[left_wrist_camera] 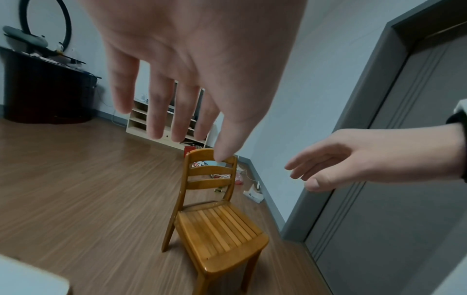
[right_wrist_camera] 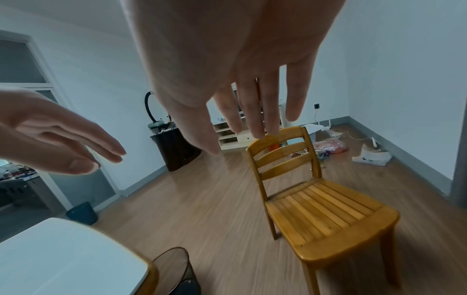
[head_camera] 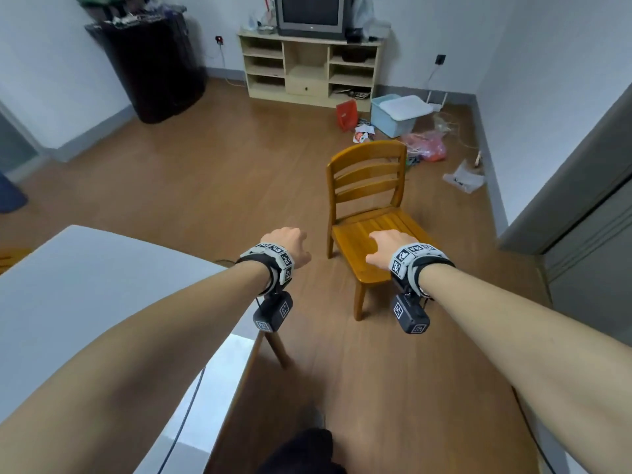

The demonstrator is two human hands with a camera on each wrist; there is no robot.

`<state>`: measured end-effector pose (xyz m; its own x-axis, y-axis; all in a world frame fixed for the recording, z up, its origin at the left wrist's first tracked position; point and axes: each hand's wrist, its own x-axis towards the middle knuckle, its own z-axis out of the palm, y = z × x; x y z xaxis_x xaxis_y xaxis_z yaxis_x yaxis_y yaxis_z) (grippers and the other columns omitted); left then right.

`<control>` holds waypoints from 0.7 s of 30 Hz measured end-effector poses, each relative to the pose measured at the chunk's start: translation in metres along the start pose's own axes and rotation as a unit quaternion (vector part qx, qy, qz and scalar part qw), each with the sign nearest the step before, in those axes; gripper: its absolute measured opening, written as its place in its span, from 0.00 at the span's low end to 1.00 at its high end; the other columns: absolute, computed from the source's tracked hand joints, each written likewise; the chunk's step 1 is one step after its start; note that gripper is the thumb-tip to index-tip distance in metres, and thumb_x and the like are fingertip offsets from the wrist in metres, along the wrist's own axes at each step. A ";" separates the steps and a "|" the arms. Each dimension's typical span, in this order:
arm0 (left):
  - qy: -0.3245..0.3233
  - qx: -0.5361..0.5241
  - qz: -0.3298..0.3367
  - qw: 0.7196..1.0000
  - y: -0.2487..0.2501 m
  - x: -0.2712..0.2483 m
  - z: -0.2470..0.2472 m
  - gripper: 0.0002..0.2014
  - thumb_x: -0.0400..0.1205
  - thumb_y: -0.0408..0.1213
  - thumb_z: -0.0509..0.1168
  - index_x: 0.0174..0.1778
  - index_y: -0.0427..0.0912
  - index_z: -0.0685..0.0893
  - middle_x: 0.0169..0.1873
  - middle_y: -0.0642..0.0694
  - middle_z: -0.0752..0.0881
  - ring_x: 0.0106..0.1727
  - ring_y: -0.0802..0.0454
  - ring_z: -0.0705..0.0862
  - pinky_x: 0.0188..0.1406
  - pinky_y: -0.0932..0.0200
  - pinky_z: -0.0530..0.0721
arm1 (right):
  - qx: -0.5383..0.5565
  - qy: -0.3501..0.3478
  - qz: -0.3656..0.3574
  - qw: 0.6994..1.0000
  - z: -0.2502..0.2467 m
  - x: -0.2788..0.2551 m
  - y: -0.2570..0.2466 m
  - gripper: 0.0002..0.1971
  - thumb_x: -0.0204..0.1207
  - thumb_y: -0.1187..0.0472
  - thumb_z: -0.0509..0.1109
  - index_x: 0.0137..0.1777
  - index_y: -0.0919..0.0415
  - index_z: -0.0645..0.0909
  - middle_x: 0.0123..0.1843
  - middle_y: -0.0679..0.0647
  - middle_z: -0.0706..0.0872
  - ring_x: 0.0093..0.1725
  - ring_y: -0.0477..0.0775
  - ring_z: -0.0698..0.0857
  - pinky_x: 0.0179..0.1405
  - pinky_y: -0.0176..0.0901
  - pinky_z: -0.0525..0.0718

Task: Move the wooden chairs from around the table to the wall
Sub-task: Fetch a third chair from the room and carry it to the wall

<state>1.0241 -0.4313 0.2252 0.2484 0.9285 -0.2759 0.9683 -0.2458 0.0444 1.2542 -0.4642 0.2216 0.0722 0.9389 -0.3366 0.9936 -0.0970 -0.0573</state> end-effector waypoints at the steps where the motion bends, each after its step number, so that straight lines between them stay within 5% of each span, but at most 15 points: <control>1: -0.006 -0.002 0.001 1.000 -0.008 0.023 -0.009 0.26 0.81 0.49 0.66 0.76 0.49 0.78 0.67 0.44 0.83 0.64 0.40 0.84 0.53 0.49 0.83 | 0.000 0.001 0.001 1.000 -0.010 0.022 -0.004 0.26 0.82 0.46 0.68 0.78 0.53 0.76 0.73 0.57 0.82 0.66 0.63 0.84 0.54 0.51 0.84; 8: -0.022 -0.015 -0.020 0.999 -0.058 0.173 -0.059 0.26 0.80 0.49 0.66 0.76 0.50 0.79 0.65 0.43 0.85 0.62 0.39 0.85 0.50 0.50 0.82 | 0.009 0.002 0.013 1.000 -0.077 0.164 -0.019 0.33 0.83 0.46 0.67 0.87 0.51 0.67 0.82 0.56 0.76 0.74 0.62 0.81 0.63 0.54 0.85; 17: -0.025 -0.012 -0.039 0.999 -0.082 0.381 -0.101 0.26 0.81 0.48 0.67 0.76 0.48 0.79 0.64 0.42 0.85 0.61 0.38 0.85 0.49 0.50 0.83 | 0.004 -0.001 0.000 1.000 -0.130 0.375 -0.010 0.29 0.83 0.46 0.68 0.82 0.53 0.73 0.75 0.57 0.82 0.67 0.63 0.84 0.59 0.55 0.87; 21: -0.037 -0.025 -0.060 0.997 -0.082 0.476 -0.129 0.25 0.80 0.46 0.67 0.75 0.48 0.79 0.64 0.43 0.85 0.60 0.39 0.85 0.46 0.52 0.79 | 0.011 -0.002 -0.004 1.000 -0.165 0.481 0.000 0.27 0.83 0.47 0.67 0.80 0.53 0.75 0.69 0.57 0.86 0.60 0.62 0.86 0.49 0.52 0.86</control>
<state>1.0664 0.0664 0.2143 0.1290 0.9267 -0.3530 0.9916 -0.1178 0.0531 1.3032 0.0417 0.2145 0.0643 0.9385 -0.3393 0.9921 -0.0968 -0.0798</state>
